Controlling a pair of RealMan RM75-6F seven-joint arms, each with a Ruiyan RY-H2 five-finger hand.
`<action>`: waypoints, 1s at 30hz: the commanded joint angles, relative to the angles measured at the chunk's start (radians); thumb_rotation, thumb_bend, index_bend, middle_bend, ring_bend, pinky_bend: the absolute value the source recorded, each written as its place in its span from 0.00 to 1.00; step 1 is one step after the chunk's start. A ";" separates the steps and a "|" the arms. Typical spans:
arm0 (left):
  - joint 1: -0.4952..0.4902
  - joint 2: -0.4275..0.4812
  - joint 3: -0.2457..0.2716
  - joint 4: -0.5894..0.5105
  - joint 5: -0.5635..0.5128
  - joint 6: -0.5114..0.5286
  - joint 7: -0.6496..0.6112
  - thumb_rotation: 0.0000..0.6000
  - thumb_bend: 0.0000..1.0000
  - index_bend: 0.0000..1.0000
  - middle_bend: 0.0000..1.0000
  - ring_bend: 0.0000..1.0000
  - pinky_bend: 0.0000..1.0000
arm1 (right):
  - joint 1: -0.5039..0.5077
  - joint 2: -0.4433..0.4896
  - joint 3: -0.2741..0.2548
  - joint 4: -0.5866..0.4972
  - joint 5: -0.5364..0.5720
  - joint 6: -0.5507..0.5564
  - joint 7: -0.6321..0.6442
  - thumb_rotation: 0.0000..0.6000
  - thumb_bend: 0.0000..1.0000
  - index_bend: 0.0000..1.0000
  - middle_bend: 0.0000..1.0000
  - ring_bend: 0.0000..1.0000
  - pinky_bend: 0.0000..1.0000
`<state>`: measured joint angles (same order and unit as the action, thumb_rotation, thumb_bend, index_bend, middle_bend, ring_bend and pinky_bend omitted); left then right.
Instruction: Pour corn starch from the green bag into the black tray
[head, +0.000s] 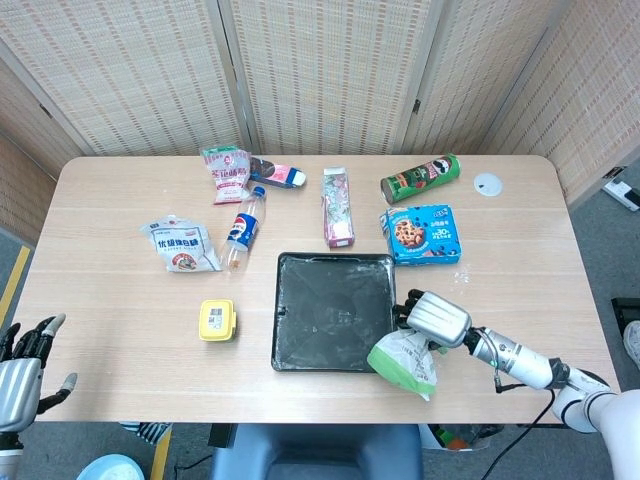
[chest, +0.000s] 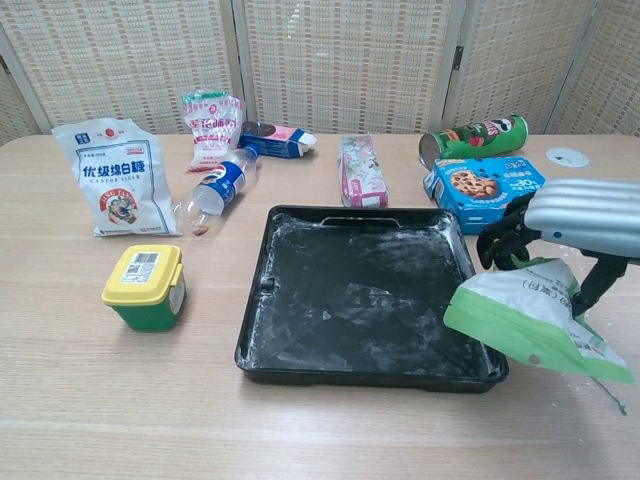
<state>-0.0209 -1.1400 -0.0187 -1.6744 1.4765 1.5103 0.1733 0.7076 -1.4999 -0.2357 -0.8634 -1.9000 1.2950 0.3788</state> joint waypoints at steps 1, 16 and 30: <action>-0.001 0.001 -0.001 0.000 0.002 0.001 -0.001 1.00 0.35 0.11 0.15 0.20 0.00 | 0.025 0.052 0.035 -0.091 0.039 -0.040 -0.015 1.00 0.16 0.60 0.41 0.52 0.35; 0.000 -0.012 0.000 0.027 0.016 0.011 -0.033 1.00 0.35 0.11 0.16 0.20 0.00 | 0.148 0.139 0.217 -0.336 0.207 -0.300 -0.433 1.00 0.16 0.60 0.42 0.51 0.35; 0.007 -0.016 0.004 0.056 0.015 0.016 -0.065 1.00 0.35 0.12 0.16 0.20 0.00 | 0.198 0.018 0.312 -0.304 0.289 -0.371 -0.858 1.00 0.16 0.61 0.42 0.51 0.35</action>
<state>-0.0140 -1.1562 -0.0151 -1.6183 1.4917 1.5267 0.1082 0.8915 -1.4485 0.0569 -1.1819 -1.6281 0.9400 -0.4051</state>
